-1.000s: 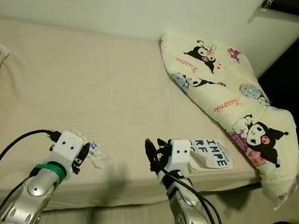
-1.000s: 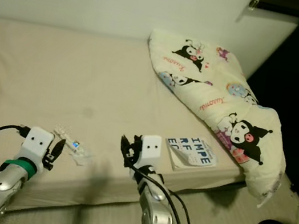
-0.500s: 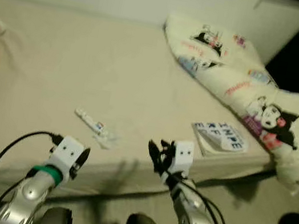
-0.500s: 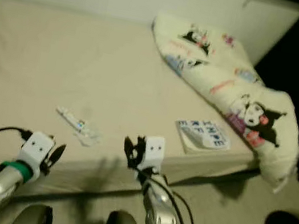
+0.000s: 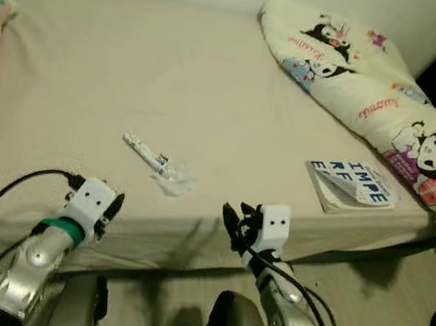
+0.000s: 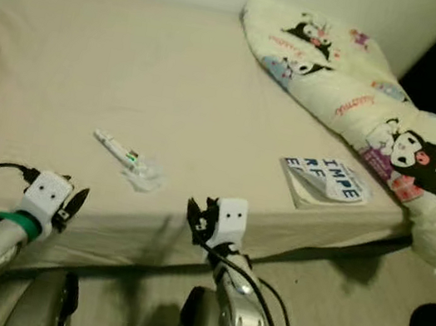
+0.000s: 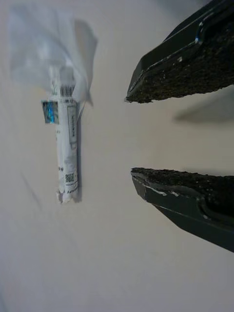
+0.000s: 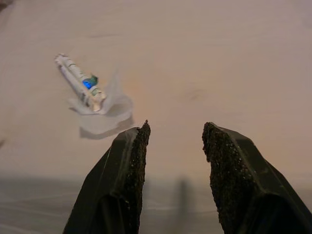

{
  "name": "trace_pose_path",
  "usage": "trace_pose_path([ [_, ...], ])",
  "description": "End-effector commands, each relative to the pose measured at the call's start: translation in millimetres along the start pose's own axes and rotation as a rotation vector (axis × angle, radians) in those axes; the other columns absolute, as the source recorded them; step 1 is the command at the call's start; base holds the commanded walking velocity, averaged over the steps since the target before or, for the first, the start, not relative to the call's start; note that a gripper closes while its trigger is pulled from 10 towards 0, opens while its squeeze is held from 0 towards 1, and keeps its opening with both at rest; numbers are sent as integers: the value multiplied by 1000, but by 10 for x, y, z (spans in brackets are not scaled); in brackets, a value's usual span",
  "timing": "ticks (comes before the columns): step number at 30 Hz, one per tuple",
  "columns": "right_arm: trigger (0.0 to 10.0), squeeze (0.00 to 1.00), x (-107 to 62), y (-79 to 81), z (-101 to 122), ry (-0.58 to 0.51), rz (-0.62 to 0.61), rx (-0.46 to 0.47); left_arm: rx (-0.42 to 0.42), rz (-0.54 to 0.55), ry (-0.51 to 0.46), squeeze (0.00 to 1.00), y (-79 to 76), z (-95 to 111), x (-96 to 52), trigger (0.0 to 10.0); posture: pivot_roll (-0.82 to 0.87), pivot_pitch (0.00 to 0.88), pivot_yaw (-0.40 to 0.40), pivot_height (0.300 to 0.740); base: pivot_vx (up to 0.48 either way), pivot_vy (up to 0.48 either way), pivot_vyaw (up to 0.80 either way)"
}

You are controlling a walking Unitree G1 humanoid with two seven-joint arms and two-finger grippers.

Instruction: Clean up the room

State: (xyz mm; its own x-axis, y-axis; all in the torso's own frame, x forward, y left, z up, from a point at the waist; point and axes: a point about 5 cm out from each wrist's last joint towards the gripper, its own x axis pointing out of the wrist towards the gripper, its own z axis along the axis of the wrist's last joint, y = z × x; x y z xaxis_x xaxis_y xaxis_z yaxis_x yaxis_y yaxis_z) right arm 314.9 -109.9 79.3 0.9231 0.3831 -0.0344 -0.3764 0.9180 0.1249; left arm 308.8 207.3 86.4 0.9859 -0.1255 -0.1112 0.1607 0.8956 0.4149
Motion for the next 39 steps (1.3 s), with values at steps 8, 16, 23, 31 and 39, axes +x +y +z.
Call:
trace_pose_path([
  [8, 10000, 0, -70, -88, 122, -30, -32, -3, 60, -92, -36, 0, 104, 210, 296, 10000, -12, 170, -120, 513, 0, 0, 0],
  [16, 10000, 0, -202, -193, 183, -51, -100, -7, 71, -220, -94, 1000, 191, 561, 533, 10000, -74, 203, -94, 493, 0, 0, 0],
  [23, 10000, 0, -325, -220, 201, -44, -124, -12, -18, -383, -100, 1000, 290, 781, 632, 10000, -113, 246, -99, 493, 0, 0, 0],
  [31, 10000, 0, -497, -243, 213, -18, -160, -21, -66, -510, -59, 1000, 546, 960, 668, 10000, -145, 297, -93, 493, 0, 0, 0],
  [39, 10000, 0, -583, -260, 205, 2, -167, -30, -42, -609, -13, 0, 568, 987, 656, 10000, -169, 317, -96, 493, 0, 0, 0],
])
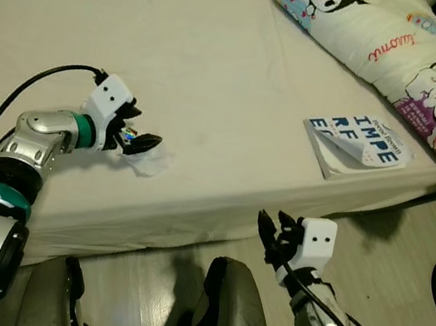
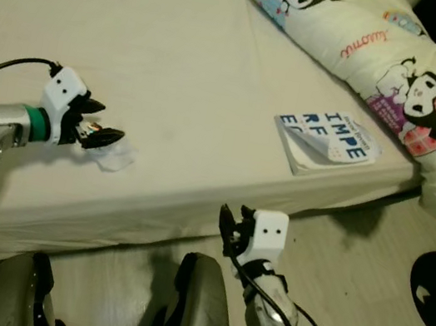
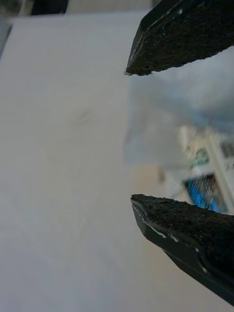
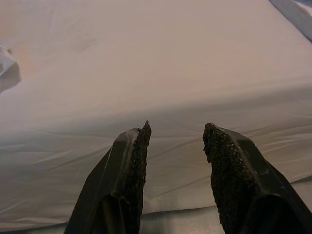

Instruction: Clean up the room

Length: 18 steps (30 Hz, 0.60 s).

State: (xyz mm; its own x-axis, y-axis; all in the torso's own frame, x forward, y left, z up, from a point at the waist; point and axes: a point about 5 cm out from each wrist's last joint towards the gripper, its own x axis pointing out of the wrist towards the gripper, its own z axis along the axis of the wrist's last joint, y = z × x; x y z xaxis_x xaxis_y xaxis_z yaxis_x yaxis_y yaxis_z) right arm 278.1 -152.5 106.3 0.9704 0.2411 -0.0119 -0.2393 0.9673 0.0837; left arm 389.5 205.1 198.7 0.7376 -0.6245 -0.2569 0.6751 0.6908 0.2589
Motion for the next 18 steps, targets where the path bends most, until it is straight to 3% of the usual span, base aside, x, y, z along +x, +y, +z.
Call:
trace_pose_path([
  [1, 10000, 0, -67, -48, -77, 41, -19, 5, -8, -26, 46, 0, -14, -75, -16, 10000, -169, 317, -96, 493, 0, 0, 0],
  [10, 10000, 0, -153, -62, -34, 59, -27, -5, 4, -177, 114, 0, -58, -5, 20, 10000, -197, 343, -99, 493, 0, 0, 0],
  [15, 10000, 0, -174, -68, -18, 57, -35, -4, 46, -146, 166, 0, -45, -37, 24, 10000, -209, 346, -94, 493, 0, 0, 0],
  [16, 10000, 0, -222, -98, -19, 62, -52, -6, 149, -108, 295, 0, -40, -189, -6, 10000, -218, 352, -89, 493, 0, 0, 0],
  [17, 10000, 0, -241, -110, -21, 65, -58, -6, 204, -94, 352, 0, -41, -259, -21, 10000, -218, 352, -89, 493, 0, 0, 0],
  [18, 10000, 0, -241, -110, -21, 65, -58, -6, 204, -94, 352, 0, -41, -259, -21, 10000, -218, 352, -89, 493, 0, 0, 0],
])
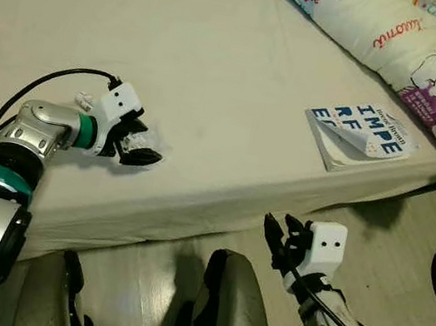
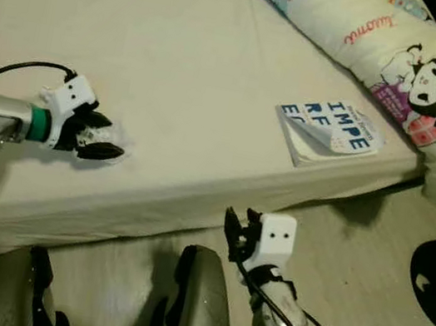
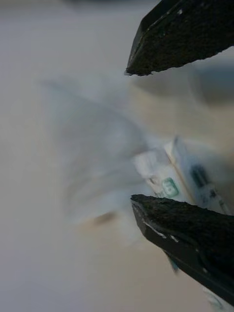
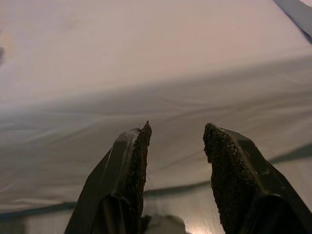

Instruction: Clean up the room

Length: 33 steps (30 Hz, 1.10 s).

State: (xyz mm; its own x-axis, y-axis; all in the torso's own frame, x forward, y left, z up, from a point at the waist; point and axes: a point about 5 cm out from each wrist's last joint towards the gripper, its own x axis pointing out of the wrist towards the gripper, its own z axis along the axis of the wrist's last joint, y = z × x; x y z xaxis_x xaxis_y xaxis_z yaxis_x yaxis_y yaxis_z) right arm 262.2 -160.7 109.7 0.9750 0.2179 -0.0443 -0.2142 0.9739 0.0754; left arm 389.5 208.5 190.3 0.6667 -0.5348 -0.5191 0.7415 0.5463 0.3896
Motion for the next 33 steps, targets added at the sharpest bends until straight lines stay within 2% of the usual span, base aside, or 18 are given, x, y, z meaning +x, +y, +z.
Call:
trace_pose_path([
  [1, 10000, 0, -76, -78, -62, 37, -35, 1, 43, 3, 113, 0, -79, -204, 31, 10000, -219, 355, -88, 493, 0, 0, 0],
  [3, 10000, 0, -89, -76, -66, 43, -38, 2, 97, 57, 165, 0, -76, -276, 31, 10000, -221, 357, -88, 493, 0, 0, 0],
  [4, 10000, 0, -91, -72, -64, 45, -38, 3, 104, 105, 179, 0, -65, -305, 33, 10000, -222, 359, -90, 493, 0, 0, 0],
  [6, 10000, 0, -91, -72, -64, 45, -38, 3, 104, 105, 179, 0, -65, -305, 33, 10000, -222, 359, -90, 493, 0, 0, 0],
  [7, 10000, 0, -91, -62, -60, 48, -36, 4, 92, 139, 185, 0, -62, -333, 35, 9961, -222, 359, -90, 493, 0, 0, 0],
  [8, 10000, 0, -77, -47, -49, 50, -32, 5, 46, 232, 194, 0, -46, -401, 30, 0, -220, 360, -96, 493, 0, 0, 0],
  [9, 10000, 0, -77, -47, -49, 50, -32, 5, 46, 232, 194, 0, -46, -401, 30, 0, -220, 360, -96, 493, 0, 0, 0],
  [10, 10000, 0, -69, -42, -44, 50, -30, 6, 27, 276, 198, 0, -38, -433, 24, 0, -220, 360, -96, 493, 0, 0, 0],
  [13, 10000, 0, -68, -42, -43, 51, -29, 7, 25, 281, 198, 0, -37, -436, 23, 0, -220, 360, -96, 493, 0, 0, 0],
  [16, 10000, 0, -54, -38, -48, 55, -25, 7, -76, 348, 163, 0, -37, -483, 18, 0, -207, 353, -102, 493, 0, 0, 0],
  [24, 10000, 0, 25, 1, -57, 52, -8, 10, -196, 397, 100, 0, -87, -548, 41, 0, -176, 318, -104, 493, 0, 0, 0],
  [25, 10000, 0, 55, 23, -67, 49, -4, 15, -220, 402, 78, 0, -105, -552, 56, 0, -142, 293, -92, 493, 0, 0, 0],
  [29, 10000, 0, 82, 43, -74, 46, 0, 21, -231, 412, 59, 0, -117, -550, 67, 0, -137, 289, -90, 493, 0, 0, 0],
  [31, 10000, 0, 182, 132, -104, 35, 15, 45, -276, 451, -22, 0, -126, -510, 86, 0, -71, 233, -60, 493, 0, 0, 0],
  [33, 10000, 0, 182, 132, -104, 35, 15, 45, -276, 451, -22, 0, -126, -510, 86, 0, -71, 233, -60, 493, 0, 0, 0],
])
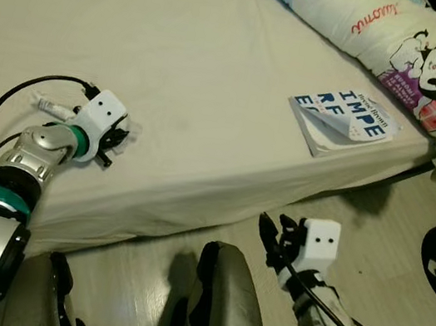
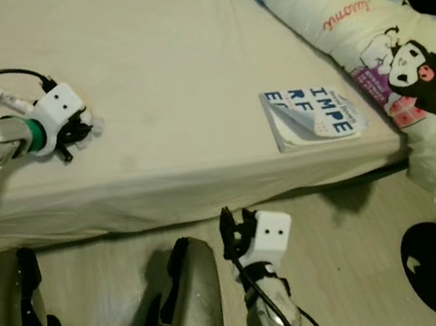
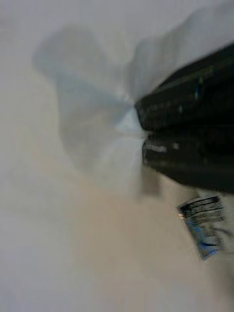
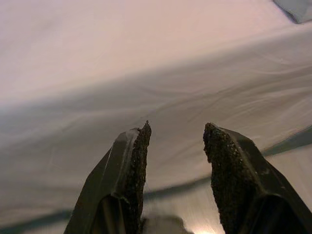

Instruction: Clean up the room

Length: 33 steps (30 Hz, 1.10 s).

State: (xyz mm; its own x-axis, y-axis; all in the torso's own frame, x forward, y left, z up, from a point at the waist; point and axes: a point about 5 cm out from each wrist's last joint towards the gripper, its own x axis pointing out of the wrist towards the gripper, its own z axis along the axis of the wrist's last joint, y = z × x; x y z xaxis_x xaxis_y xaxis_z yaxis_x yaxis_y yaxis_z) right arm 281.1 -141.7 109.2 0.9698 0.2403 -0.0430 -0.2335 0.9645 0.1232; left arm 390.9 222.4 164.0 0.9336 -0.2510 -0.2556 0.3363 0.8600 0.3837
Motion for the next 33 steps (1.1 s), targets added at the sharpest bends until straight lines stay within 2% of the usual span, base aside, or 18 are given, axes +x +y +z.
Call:
trace_pose_path([
  [1, 10000, 0, -5, 18, -108, 30, -4, 8, -47, 16, 53, 0, -52, -219, -41, 0, -67, 229, -57, 493, 0, 0, 0],
  [2, 10000, 0, 54, 72, -106, 21, 8, 20, -56, 51, 4, 0, -63, -171, -28, 0, -40, 196, -48, 493, 0, 0, 0],
  [3, 10000, 0, 54, 72, -106, 21, 8, 20, -56, 51, 4, 0, -63, -171, -28, 0, -40, 196, -48, 493, 0, 0, 0],
  [5, 10000, 0, 147, 158, -86, 2, 31, 36, -46, 146, -126, 0, -44, 6, -22, 0, -23, 178, -44, 493, 0, 0, 0],
  [6, 10000, 0, 185, 188, -84, -2, 41, 43, -31, 187, -225, 0, -21, 166, -45, 0, 10, 153, -44, 493, 0, 0, 0],
  [7, 10000, 0, 185, 188, -84, -2, 41, 43, -31, 187, -225, 0, -21, 166, -45, 0, 10, 153, -44, 493, 0, 0, 0],
  [9, 10000, 0, 227, 215, -97, -4, 52, 49, -15, 216, -337, 0, 0, 352, -115, 0, 29, 142, -46, 493, 0, 0, 0],
  [10, 10000, 0, 227, 215, -97, -4, 52, 49, -15, 216, -337, 0, 0, 352, -115, 0, 29, 142, -46, 493, 0, 0, 0],
  [11, 10000, 0, 265, 251, -113, -3, 75, 48, -11, 214, -405, 0, -15, 450, -226, 0, 46, 132, -47, 493, 0, 0, 0],
  [14, 10000, 0, 283, 271, -113, -4, 88, 46, -15, 206, -429, 0, -34, 477, -283, 0, 46, 132, -47, 493, 0, 0, 0],
  [16, 10000, 0, 330, 346, -105, -12, 137, 28, -23, 218, -473, 0, -71, 503, -429, 0, 70, 121, -59, 493, 0, 0, 0],
  [19, 10000, 0, 355, 388, -95, -16, 161, 21, -17, 235, -481, 0, -74, 497, -497, 0, 75, 120, -62, 493, 0, 0, 0],
  [21, 10000, 0, 404, 457, -72, -29, 195, 18, -16, 274, -485, 0, -47, 467, -601, 0, 87, 115, -73, 493, 0, 0, 0],
  [24, 10000, 0, 427, 494, -55, -35, 213, 20, -14, 266, -498, 0, -49, 485, -636, 0, 93, 114, -76, 493, 0, 0, 0],
  [26, 10000, 0, 472, 590, -30, -46, 256, 19, -7, 217, -565, 0, -113, 645, -700, 0, 109, 106, -83, 493, 0, 0, 0],
  [27, 10000, 0, 472, 590, -30, -46, 256, 19, -7, 217, -565, 0, -113, 645, -700, 0, 109, 106, -83, 493, 0, 0, 0],
  [30, 10000, 0, 493, 751, -10, -67, 332, 4, -16, 145, -675, 0, -249, 955, -784, 0, 110, 96, -78, 493, 0, 0, 0],
  [33, 10000, 0, 486, 846, -4, -84, 378, -8, -36, 102, -699, 0, -346, 1071, -823, 0, 108, 94, -74, 493, 0, 0, 0],
])
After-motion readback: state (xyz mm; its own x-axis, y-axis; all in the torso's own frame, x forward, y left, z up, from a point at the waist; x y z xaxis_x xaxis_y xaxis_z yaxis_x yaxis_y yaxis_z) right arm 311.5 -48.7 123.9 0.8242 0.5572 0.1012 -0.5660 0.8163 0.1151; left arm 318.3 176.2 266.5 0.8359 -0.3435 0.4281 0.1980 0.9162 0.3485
